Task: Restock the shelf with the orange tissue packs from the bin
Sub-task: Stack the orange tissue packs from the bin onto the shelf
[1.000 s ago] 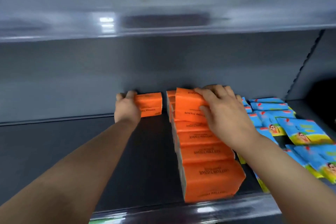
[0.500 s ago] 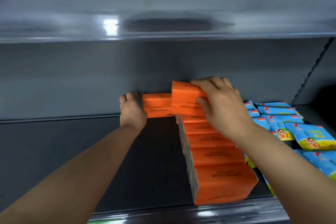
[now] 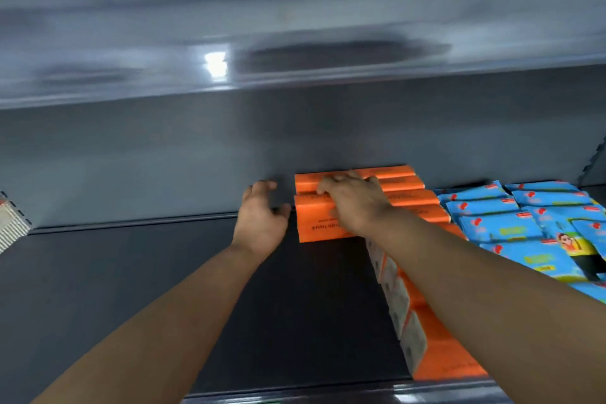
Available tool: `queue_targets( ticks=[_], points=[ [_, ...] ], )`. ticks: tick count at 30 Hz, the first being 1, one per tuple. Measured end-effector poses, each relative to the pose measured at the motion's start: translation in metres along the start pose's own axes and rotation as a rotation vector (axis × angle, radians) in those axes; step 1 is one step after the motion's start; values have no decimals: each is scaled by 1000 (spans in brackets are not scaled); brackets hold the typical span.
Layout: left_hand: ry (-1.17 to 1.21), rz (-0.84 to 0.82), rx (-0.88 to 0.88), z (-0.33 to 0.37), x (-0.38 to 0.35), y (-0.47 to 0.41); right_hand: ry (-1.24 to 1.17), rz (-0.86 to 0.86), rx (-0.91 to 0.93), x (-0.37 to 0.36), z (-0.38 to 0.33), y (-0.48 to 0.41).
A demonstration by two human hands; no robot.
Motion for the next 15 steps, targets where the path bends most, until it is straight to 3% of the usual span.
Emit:
queue_targets(
  ticks=[6, 12, 15],
  points=[
    [-56, -146, -34, -10, -17, 0, -50, 57, -51, 12, 22, 21],
    [-332, -17, -100, 0, -21, 4, 39, 12, -130, 7, 47, 50],
    [-319, 27, -51, 7, -34, 3, 28, -63, -132, -5, 60, 58]
  ],
)
Point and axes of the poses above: each hand's wrist, its own y-axis away from the middle knuckle, its own x-axis out of the back of the hand, z = x × y, the point moved 7 cm from there along -y, towards the middle knuckle, and after that the axes turned 11 degrees about y, right-handed, at the moved point
